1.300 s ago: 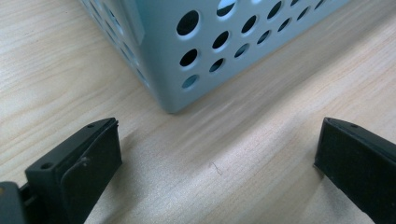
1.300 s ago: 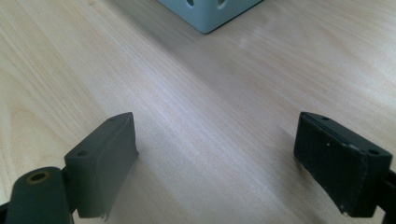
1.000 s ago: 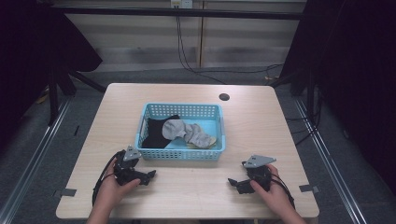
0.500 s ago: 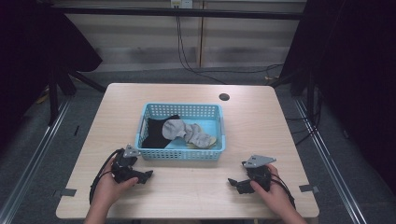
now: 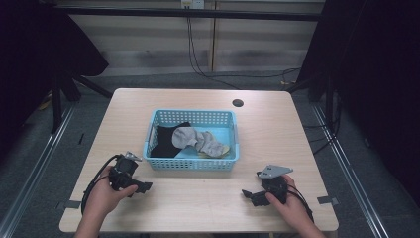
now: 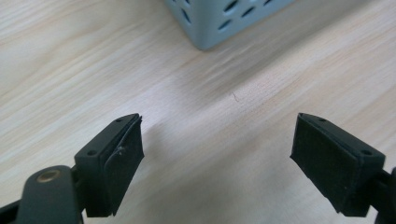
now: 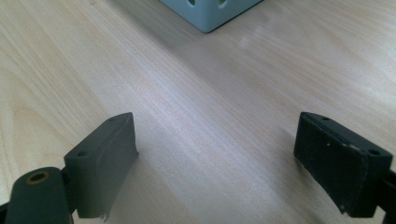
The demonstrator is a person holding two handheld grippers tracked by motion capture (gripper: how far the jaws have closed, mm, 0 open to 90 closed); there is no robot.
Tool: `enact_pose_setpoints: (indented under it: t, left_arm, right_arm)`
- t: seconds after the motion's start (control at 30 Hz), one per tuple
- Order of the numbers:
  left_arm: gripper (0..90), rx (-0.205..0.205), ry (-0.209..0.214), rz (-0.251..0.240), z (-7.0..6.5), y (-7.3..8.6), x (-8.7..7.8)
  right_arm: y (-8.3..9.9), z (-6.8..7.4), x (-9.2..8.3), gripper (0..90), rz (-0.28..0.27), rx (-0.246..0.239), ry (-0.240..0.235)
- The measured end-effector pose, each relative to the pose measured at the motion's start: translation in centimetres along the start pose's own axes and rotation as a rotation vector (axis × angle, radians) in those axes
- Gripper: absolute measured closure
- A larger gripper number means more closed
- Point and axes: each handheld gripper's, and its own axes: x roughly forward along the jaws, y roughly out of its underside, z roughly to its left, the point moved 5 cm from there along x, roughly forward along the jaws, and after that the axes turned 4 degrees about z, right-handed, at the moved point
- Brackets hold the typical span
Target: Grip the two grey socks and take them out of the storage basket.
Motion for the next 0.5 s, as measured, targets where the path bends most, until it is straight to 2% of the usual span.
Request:
enact_pose_setpoints:
  t: [0.07, 0.1, 0.27, 0.37, 0.4, 0.43, 0.5]
  left_arm:
    - [16.2, -0.01, 0.01, 0.04, 0.1, -0.2, -0.7]
    - [16.2, -0.001, -0.002, 0.064, 0.2, -0.4, -1.3]
    - [16.4, 0.001, -0.004, 0.088, 0.5, -1.1, -2.6]
    - [16.8, 0.019, -0.006, 0.129, 0.6, -1.6, -3.5]
    - [16.8, -0.001, -0.004, 0.139, 0.5, -1.8, -3.7]
    - [16.8, 0.012, -0.011, 0.155, 0.4, -2.2, -4.3]
    - [16.8, 0.012, -0.02, 0.157, 0.4, -2.5, -4.6]
  right_arm:
    - [0.0, 0.0, 0.0, 12.4, -0.003, -0.005, -0.002]
    - [0.0, 0.0, 0.0, 12.4, -0.005, -0.007, -0.002]
    - [0.0, 0.0, 0.0, 12.4, -0.004, -0.006, -0.002]
    - [0.0, 0.0, 0.0, 12.4, -0.006, -0.011, -0.001]
    - [0.0, 0.0, 0.0, 12.4, -0.006, -0.011, -0.002]
    - [0.0, 0.0, 0.0, 12.4, -0.006, -0.012, -0.002]
    - [0.0, 0.0, 0.0, 12.4, -0.006, -0.012, -0.002]
